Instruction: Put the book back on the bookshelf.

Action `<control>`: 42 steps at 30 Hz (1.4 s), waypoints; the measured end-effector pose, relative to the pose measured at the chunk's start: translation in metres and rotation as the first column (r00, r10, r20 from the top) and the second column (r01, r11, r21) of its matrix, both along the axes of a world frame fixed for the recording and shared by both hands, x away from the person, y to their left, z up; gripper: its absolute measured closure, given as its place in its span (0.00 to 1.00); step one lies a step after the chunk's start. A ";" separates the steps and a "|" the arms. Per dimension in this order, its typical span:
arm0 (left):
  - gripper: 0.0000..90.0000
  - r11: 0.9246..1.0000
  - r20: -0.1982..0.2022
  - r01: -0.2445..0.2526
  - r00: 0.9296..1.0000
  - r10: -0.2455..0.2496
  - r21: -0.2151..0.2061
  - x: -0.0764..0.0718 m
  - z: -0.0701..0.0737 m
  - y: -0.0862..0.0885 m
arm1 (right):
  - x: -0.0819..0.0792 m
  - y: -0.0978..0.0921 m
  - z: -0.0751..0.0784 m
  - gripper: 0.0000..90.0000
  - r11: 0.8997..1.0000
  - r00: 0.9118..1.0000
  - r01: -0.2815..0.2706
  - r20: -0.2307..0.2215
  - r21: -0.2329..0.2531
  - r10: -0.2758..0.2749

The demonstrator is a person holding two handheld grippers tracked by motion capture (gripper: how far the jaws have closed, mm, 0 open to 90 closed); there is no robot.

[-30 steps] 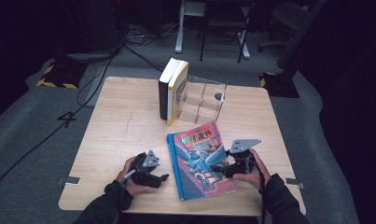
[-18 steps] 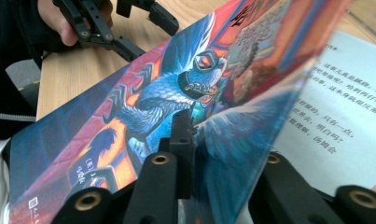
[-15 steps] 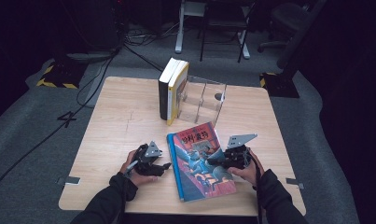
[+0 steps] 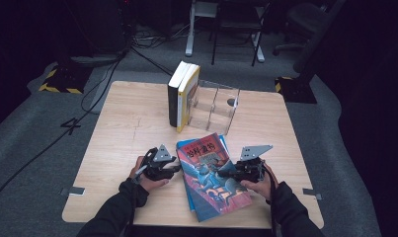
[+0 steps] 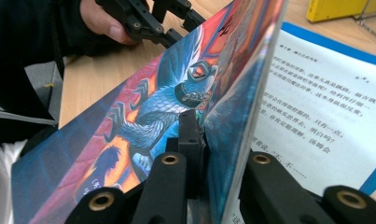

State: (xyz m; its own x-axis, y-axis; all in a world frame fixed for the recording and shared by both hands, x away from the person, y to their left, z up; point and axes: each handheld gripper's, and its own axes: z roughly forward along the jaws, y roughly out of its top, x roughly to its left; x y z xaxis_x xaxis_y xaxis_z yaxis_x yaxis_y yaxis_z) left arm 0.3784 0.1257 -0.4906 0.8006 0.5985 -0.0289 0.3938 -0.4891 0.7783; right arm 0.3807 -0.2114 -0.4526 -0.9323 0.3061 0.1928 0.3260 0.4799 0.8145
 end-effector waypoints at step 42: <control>1.00 0.965 0.234 0.133 0.969 -0.079 -0.227 0.018 0.107 -0.003 | -0.016 0.006 0.048 0.91 0.987 0.958 -0.025 0.285 0.156 -0.020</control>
